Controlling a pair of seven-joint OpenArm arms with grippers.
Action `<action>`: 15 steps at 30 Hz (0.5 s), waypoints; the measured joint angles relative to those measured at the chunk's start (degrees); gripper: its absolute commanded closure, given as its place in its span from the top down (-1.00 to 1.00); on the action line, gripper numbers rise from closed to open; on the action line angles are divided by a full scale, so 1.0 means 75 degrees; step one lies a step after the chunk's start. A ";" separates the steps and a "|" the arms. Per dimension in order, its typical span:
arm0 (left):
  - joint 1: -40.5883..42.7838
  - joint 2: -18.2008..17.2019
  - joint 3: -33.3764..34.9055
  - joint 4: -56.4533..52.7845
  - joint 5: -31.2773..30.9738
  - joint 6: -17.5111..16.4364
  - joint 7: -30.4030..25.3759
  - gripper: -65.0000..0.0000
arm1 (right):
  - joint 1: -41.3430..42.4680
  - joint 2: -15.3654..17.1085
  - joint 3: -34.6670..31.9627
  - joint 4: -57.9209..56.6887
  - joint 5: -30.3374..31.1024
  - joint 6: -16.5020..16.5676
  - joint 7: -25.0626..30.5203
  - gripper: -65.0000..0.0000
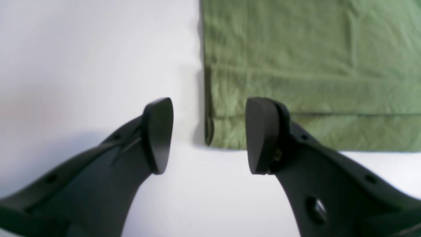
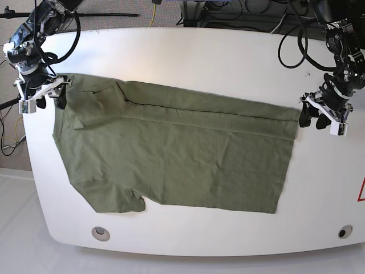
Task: Fold the T-shirt properly
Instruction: 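Reposition both open grippers along the folded edge of the shirt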
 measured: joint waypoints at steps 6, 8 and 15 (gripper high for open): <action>-0.0140 0.0006 0.0055 -0.0017 -0.0178 -0.0009 -0.0166 -0.05 | 0.0187 -0.0055 -0.0481 -0.0160 0.0006 0.0032 0.0073 -0.46; -0.0143 0.0003 0.0070 -0.0032 -0.0137 -0.0029 -0.0140 -0.07 | 0.0268 -0.0047 -0.0603 -0.0262 -0.0003 0.0038 0.0114 -0.72; -0.0067 0.0050 0.0137 -0.0169 0.0291 -0.0032 0.0035 -0.04 | 0.0452 -0.0041 -0.0571 -0.0813 -0.0178 0.0017 0.0318 -0.69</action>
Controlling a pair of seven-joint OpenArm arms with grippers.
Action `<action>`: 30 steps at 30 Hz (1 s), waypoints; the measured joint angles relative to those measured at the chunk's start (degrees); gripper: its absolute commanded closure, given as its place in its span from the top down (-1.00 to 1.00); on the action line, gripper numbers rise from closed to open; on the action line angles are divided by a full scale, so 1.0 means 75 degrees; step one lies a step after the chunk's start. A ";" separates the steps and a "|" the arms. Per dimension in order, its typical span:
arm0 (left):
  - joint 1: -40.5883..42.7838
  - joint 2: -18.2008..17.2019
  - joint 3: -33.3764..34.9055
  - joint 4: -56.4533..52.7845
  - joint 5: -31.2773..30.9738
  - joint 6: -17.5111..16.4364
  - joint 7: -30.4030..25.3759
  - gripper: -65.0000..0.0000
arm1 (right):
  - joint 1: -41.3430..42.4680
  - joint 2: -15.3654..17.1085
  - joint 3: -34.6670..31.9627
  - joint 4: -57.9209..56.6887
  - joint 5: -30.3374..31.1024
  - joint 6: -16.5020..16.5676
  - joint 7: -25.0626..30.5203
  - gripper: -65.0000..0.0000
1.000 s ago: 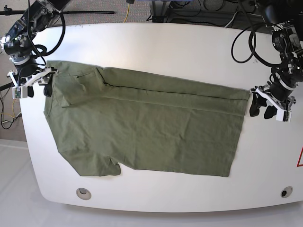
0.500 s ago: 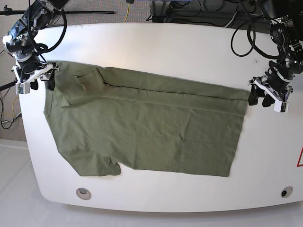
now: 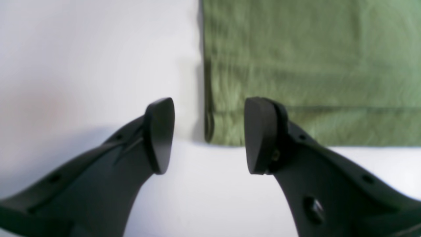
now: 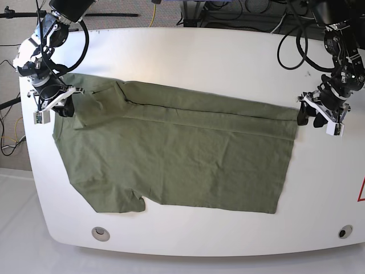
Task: Fold the T-shirt properly
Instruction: 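Reposition both open grippers along the folded edge of the shirt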
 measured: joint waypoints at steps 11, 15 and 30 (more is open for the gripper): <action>-0.0032 0.0050 0.0003 0.0012 -0.0067 -0.0006 -0.0085 0.07 | 0.0058 0.0102 0.0184 -0.0833 -0.0073 -0.0038 0.0128 0.14; 0.0050 0.0055 0.0015 0.0012 -0.0064 0.0000 0.0099 0.20 | 0.0017 0.0122 0.0111 -0.0761 -0.0064 -0.0058 0.0227 0.31; 0.0163 0.0099 0.0012 -0.0009 -0.0149 -0.0020 0.0079 0.13 | -0.0152 0.0055 0.0079 -0.0533 -0.0073 -0.0012 0.0475 -0.15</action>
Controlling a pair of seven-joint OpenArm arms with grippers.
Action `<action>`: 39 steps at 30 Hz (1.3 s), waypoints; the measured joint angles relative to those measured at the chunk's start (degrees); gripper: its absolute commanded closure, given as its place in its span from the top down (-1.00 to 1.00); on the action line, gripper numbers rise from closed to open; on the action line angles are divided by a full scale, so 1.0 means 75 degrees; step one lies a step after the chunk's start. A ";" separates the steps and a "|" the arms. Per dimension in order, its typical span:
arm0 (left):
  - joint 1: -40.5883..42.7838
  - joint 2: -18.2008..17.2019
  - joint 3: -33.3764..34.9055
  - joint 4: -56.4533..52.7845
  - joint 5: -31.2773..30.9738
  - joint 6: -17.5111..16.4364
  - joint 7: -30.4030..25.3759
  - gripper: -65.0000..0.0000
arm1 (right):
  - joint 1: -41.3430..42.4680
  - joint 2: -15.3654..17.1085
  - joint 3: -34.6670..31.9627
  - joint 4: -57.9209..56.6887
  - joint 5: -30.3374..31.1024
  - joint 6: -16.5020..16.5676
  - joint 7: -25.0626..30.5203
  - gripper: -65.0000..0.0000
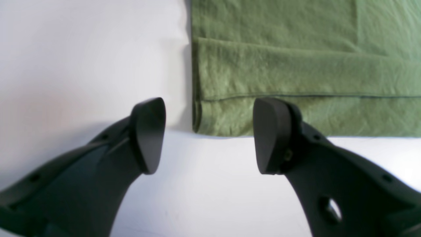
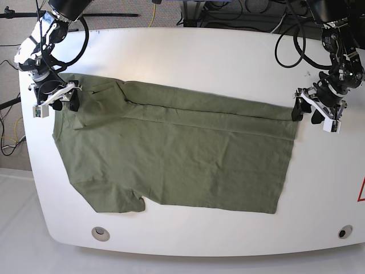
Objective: Fold the T-shirt properly
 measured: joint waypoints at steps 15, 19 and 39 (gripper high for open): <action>0.0137 0.0006 -0.0041 0.0015 0.0061 0.0015 0.0000 0.14 | -0.0504 0.0041 0.0522 0.0431 0.0017 -0.0023 0.0023 0.22; 0.0175 0.0026 -0.0052 0.0012 0.0090 0.0017 0.0003 0.15 | -0.0551 0.0023 0.0510 0.0431 0.0052 -0.0026 0.0020 0.22; 0.0143 0.0108 -0.0023 -0.0230 0.0125 0.0017 0.0143 0.15 | -0.0309 0.0050 0.0350 -0.0970 -0.0003 -0.0029 0.0682 0.18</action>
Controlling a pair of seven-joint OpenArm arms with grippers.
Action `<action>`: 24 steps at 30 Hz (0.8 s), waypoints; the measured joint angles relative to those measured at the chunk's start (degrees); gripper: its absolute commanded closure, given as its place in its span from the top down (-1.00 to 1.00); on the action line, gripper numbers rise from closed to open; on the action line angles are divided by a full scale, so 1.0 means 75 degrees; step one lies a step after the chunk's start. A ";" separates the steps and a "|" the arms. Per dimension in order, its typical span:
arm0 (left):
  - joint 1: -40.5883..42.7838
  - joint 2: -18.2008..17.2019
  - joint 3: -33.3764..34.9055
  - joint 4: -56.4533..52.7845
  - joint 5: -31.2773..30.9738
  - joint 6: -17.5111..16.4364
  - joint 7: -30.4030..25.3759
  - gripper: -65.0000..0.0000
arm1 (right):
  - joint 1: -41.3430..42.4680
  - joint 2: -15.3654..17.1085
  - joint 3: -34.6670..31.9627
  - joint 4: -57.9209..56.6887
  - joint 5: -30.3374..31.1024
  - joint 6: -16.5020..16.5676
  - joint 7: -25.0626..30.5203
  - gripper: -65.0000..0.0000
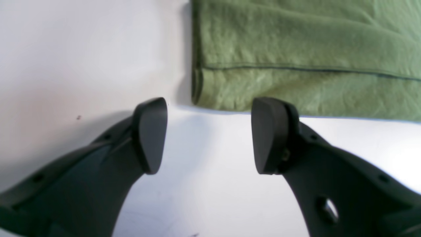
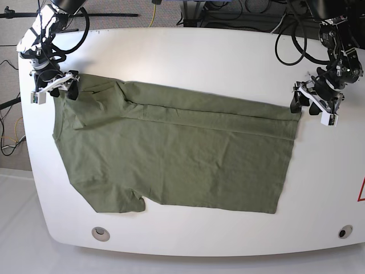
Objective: Fold the T-shirt properly
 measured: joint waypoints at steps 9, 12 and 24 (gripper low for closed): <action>0.0023 0.0023 0.0041 -0.0122 -0.0003 0.0003 -0.0058 0.14 | -0.0067 0.0204 0.0082 -0.0449 0.0003 0.0055 0.0420 0.17; 0.0015 0.0023 0.0050 -0.0268 -0.0003 0.0000 -0.0143 0.14 | -0.0079 0.0227 0.0087 -0.0539 0.0006 0.0055 0.0510 0.17; -0.0082 0.0006 0.0000 -0.0854 -0.0012 0.0000 -0.0507 0.17 | -0.0102 0.0221 0.0119 -0.0597 -0.0012 0.0058 0.0659 0.17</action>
